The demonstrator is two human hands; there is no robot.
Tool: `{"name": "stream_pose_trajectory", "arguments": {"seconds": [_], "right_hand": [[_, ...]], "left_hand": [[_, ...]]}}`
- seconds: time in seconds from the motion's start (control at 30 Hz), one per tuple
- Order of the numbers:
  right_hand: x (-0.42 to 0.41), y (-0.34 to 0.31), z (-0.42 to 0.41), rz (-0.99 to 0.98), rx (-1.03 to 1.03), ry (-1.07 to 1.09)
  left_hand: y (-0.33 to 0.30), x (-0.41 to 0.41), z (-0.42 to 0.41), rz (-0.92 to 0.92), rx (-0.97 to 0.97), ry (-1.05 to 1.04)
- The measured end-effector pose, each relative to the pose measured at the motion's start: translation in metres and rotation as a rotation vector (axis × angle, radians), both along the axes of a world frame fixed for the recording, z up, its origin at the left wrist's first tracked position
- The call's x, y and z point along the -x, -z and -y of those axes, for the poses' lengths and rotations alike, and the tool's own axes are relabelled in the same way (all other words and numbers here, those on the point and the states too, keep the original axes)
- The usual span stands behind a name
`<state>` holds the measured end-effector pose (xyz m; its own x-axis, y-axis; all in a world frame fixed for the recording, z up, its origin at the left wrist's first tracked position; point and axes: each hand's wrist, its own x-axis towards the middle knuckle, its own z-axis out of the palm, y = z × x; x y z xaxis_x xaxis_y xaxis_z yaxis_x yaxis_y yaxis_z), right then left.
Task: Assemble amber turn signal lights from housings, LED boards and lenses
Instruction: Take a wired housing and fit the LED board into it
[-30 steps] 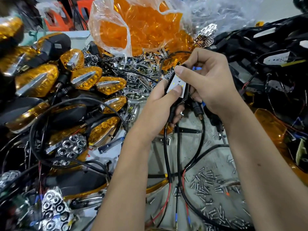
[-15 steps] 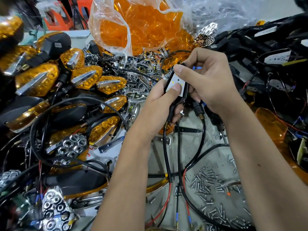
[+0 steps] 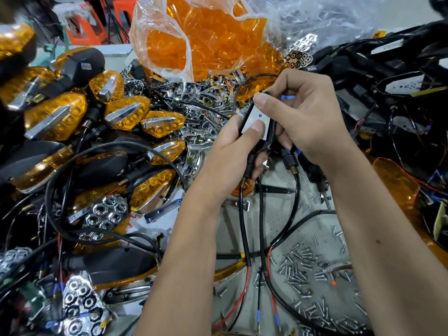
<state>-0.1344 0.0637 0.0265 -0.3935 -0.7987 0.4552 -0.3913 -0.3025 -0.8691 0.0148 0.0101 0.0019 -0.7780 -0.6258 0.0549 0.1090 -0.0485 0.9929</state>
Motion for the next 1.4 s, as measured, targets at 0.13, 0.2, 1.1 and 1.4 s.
{"name": "stream_pose_trajectory", "arguments": {"seconds": [0.13,0.2,1.1,1.4], "right_hand": [[-0.001,-0.001,0.0,0.008,-0.003,0.006],[-0.001,-0.002,-0.001,0.008,0.002,0.0],[0.003,0.004,-0.001,-0.06,-0.219,-0.062],[0.01,0.005,-0.005,-0.023,-0.281,-0.149]], "left_hand": [[0.001,0.0,0.001,0.001,0.007,0.003],[0.001,0.0,0.001,0.001,0.004,0.004],[-0.006,0.002,-0.005,0.039,0.084,-0.046],[-0.007,-0.002,-0.005,0.108,0.145,0.023]]}}
